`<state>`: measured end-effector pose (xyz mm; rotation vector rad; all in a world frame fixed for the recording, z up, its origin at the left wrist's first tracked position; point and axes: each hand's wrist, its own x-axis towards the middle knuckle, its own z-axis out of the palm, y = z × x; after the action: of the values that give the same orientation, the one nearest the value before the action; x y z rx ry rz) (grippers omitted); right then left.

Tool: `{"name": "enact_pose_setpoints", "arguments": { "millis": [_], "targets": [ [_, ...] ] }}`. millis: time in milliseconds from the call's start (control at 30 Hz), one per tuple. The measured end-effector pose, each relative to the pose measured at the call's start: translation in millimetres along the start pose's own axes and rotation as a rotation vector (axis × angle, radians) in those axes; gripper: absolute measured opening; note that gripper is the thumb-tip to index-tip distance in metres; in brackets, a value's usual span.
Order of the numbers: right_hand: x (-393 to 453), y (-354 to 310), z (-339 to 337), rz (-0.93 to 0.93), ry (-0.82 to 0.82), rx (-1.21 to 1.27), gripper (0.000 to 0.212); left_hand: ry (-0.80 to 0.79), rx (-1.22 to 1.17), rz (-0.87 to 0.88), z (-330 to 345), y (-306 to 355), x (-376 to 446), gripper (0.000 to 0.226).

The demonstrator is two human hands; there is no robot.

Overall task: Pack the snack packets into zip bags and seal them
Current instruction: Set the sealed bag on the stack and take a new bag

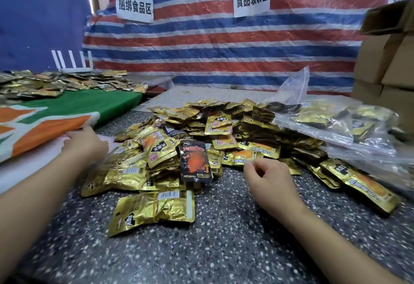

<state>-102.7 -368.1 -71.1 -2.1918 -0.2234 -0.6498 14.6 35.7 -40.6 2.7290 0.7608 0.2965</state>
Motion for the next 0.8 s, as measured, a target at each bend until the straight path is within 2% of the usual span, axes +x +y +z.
{"name": "enact_pose_setpoints", "arguments": {
  "millis": [133,267,467,600,667,800],
  "targets": [
    [-1,1,-1,0.005,-0.003,-0.011,0.049,0.012,0.067,0.054,7,-6,-8,0.046],
    [-1,1,0,0.018,-0.02,-0.022,0.048,0.002,0.155,0.097,3,-5,-11,0.046],
    [-1,-1,-1,0.024,-0.04,-0.048,0.049,-0.014,0.16,0.104,1,-4,-14,0.042],
    [-2,-3,-1,0.039,-0.057,-0.07,0.049,0.043,0.037,0.076,-2,-7,-14,0.037],
    [-2,-4,-1,0.044,-0.061,-0.084,0.05,0.136,-0.061,0.088,-6,-5,-16,0.036],
    [-2,-6,-1,0.045,-0.065,-0.096,0.049,0.36,-0.414,0.189,-20,26,-39,0.033]
  ]
}}
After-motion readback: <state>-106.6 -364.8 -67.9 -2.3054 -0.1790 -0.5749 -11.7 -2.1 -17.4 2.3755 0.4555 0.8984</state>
